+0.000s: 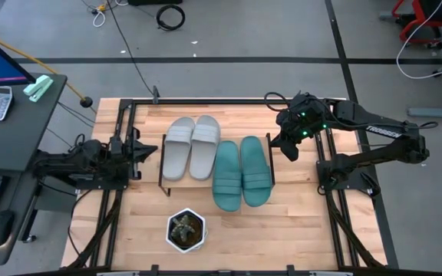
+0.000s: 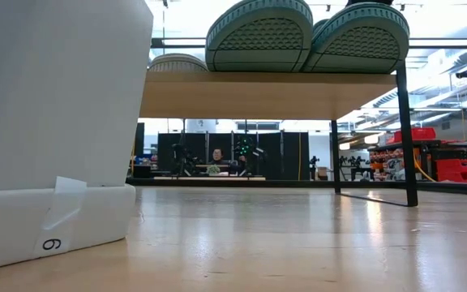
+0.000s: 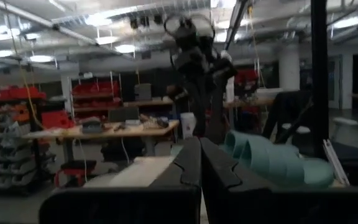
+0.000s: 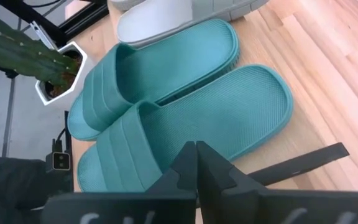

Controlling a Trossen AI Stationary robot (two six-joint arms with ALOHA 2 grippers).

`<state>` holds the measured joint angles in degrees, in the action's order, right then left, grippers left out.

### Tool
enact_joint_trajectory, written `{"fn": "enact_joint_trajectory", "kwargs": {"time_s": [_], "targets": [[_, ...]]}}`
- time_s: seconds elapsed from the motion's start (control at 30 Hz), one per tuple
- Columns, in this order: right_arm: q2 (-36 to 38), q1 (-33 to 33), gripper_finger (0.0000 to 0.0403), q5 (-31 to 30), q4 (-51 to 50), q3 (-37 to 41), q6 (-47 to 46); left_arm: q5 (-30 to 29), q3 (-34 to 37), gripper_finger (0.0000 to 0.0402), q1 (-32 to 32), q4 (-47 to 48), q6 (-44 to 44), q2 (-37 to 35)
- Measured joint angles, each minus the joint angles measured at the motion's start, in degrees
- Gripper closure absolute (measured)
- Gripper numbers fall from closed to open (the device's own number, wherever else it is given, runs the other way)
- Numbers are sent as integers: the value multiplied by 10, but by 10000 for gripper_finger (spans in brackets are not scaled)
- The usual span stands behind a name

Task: Pick and place slides into the shelf
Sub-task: Return to Home Position

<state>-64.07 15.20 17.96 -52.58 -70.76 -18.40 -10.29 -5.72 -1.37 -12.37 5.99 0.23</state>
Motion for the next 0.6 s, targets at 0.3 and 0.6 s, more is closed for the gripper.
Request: {"fn": "enact_joint_trajectory", "kwargs": {"time_s": [0.3,0.6], "targets": [[0,0,403,0,0,0,-11,26,33,401,0,-32,-4,0],[0,0,403,1,0,0,-16,39,52,400,0,-40,-12,1]]}}
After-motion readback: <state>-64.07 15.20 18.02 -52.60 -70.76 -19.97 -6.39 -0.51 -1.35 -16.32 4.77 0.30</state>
